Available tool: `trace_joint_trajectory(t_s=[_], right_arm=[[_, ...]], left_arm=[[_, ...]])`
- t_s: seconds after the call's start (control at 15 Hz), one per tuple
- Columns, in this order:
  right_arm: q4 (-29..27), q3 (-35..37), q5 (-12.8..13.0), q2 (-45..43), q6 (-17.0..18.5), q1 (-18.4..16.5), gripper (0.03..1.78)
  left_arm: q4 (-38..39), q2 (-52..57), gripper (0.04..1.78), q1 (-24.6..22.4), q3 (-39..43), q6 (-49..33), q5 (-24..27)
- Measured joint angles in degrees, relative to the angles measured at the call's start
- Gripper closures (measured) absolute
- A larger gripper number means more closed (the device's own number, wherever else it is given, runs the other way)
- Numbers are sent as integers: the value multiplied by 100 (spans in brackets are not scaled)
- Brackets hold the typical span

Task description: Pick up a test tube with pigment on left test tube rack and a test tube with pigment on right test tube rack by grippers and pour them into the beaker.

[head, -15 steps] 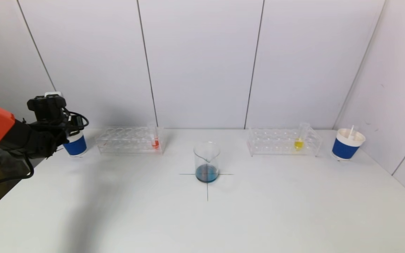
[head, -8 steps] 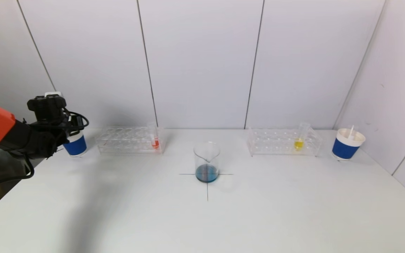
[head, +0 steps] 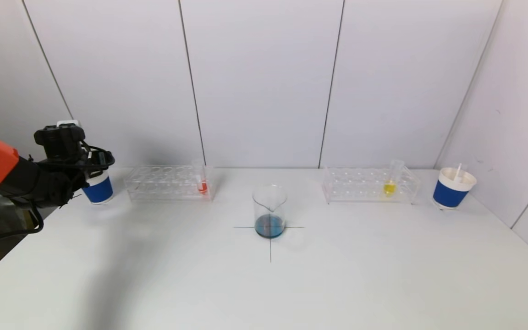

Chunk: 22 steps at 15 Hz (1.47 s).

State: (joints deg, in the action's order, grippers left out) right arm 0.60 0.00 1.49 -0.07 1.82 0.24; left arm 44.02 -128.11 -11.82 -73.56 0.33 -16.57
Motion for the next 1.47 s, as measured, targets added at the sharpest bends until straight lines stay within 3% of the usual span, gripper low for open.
trace_joint_trajectory(t_s=[0.13,0.93,1.47], right_arm=[[-2,0,0,0,0,0,4],[0,0,0,0,2,0,4],[-2,0,-1,0,2,0,4]], left_arm=[[0,2,6,-2,2,0,-2],[-59,232,6,0,27,0,45],[-334,1874,6,194,833,30,290]])
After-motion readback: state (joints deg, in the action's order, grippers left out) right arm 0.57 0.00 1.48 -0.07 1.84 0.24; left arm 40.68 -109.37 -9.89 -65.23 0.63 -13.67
